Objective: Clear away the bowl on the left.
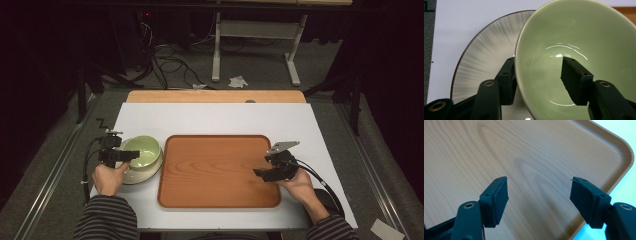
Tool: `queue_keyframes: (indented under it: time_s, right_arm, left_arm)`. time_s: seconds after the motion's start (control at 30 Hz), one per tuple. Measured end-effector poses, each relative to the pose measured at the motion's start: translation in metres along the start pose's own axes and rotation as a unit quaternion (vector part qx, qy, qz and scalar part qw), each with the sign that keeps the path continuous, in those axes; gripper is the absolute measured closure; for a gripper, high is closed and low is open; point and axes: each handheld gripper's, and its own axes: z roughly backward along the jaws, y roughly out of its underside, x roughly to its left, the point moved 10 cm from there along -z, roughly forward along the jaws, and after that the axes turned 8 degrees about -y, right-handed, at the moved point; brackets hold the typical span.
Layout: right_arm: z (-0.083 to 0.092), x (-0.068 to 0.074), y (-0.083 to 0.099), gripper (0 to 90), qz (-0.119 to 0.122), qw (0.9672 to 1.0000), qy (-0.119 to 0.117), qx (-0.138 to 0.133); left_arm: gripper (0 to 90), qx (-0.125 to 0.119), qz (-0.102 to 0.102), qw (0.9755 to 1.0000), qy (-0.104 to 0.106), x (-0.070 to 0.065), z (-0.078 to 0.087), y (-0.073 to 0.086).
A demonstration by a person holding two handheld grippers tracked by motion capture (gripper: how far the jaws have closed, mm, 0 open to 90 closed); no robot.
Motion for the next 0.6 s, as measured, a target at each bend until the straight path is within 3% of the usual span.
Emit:
queue_keyframes:
  time_s: [0.37,0.47,0.6]
  right_arm:
    - [-0.0005,0.0005,0.0008,32.1,0.0,1.0,-0.001,0.005]
    - [-0.0009,0.0007,0.0009,32.1,0.003,1.0,-0.003,0.005]
    - [-0.001,0.0006,0.001,32.1,0.002,1.0,-0.003,0.006]
  left_arm:
    - [55.4,0.02,-0.004,0.9998,-0.004,0.0006,-0.0048,0.0041]
    - [58.6,0.03,0.019,0.9994,0.002,0.002,-0.0057,0.0055]
    - [64.0,0.035,0.034,0.9988,0.01,0.0041,-0.0066,0.0065]
